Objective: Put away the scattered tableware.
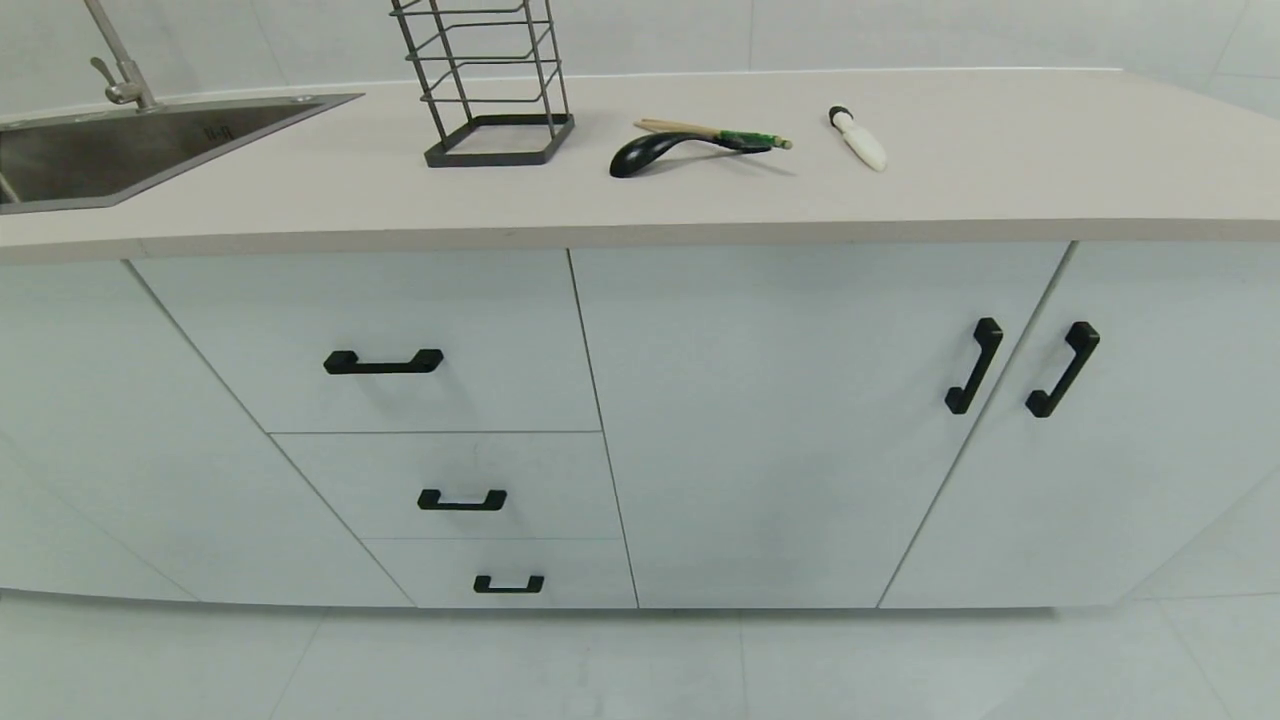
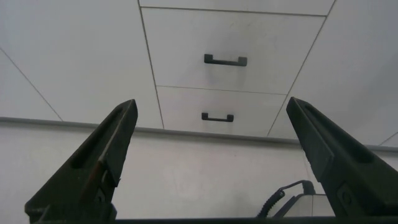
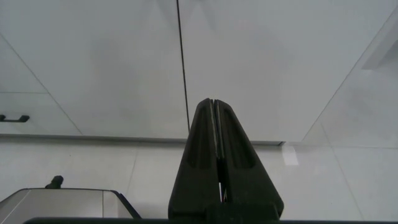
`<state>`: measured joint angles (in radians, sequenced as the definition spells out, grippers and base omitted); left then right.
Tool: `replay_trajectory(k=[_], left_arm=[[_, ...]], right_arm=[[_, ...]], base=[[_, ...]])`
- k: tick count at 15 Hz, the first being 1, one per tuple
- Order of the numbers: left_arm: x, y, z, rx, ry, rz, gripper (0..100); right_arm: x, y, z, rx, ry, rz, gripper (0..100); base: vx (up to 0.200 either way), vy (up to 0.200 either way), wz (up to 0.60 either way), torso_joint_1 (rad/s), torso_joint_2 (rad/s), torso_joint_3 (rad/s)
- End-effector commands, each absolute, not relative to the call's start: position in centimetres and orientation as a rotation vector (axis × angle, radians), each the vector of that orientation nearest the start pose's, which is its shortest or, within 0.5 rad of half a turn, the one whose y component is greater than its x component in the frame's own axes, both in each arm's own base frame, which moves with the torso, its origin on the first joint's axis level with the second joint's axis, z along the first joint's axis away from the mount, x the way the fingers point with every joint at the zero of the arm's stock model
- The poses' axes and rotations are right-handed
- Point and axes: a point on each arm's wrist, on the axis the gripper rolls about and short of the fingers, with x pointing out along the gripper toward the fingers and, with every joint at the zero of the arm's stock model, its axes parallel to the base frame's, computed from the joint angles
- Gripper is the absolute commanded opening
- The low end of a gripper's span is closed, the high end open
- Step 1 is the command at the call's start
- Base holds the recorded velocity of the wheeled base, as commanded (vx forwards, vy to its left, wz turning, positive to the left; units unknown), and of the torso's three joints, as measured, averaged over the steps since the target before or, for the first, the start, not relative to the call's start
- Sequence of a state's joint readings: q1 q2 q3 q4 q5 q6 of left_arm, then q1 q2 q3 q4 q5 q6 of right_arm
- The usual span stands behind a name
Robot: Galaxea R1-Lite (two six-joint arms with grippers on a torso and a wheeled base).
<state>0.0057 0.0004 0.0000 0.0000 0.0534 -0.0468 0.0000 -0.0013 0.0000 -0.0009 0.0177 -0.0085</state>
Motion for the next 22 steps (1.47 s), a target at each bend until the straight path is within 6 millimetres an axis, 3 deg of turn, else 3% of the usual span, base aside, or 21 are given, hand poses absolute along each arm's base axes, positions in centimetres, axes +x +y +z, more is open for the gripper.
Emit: replay_trajectory(k=[1, 9, 15, 17, 22], left_arm=[[-2.28, 0.11, 7.55, -0.048, -0.001, 0.06, 100], [-2.28, 0.11, 7.55, -0.048, -0.001, 0.06, 100], [-2.28, 0.11, 7.55, -0.043, -0.001, 0.06, 100], [-2.28, 0.11, 7.55, -0.046, -0.001, 0.06, 100], [-2.28, 0.11, 7.55, -0.046, -0.001, 0.06, 100]], right_arm=[[-2.28, 0.04, 7.56, -0.009, -0.002, 0.018, 0], [-2.28, 0.04, 7.56, -0.005, -0.002, 0.017, 0], [-2.28, 0.04, 7.56, -0.003, -0.002, 0.017, 0], [-2.28, 0.04, 7.56, -0.003, -0.002, 0.017, 0], [-2.28, 0.04, 7.56, -0.003, -0.002, 0.017, 0]], base=[[0.0, 0.0, 0.6, -0.002, 0.0, 0.012], [0.0, 0.0, 0.07, 0.0, 0.0, 0.0], [0.0, 0.2, 0.0, 0.002, 0.0, 0.005], [0.2, 0.0, 0.0, 0.007, 0.0, 0.005], [0.0, 0.0, 0.0, 0.0, 0.0, 0.0]])
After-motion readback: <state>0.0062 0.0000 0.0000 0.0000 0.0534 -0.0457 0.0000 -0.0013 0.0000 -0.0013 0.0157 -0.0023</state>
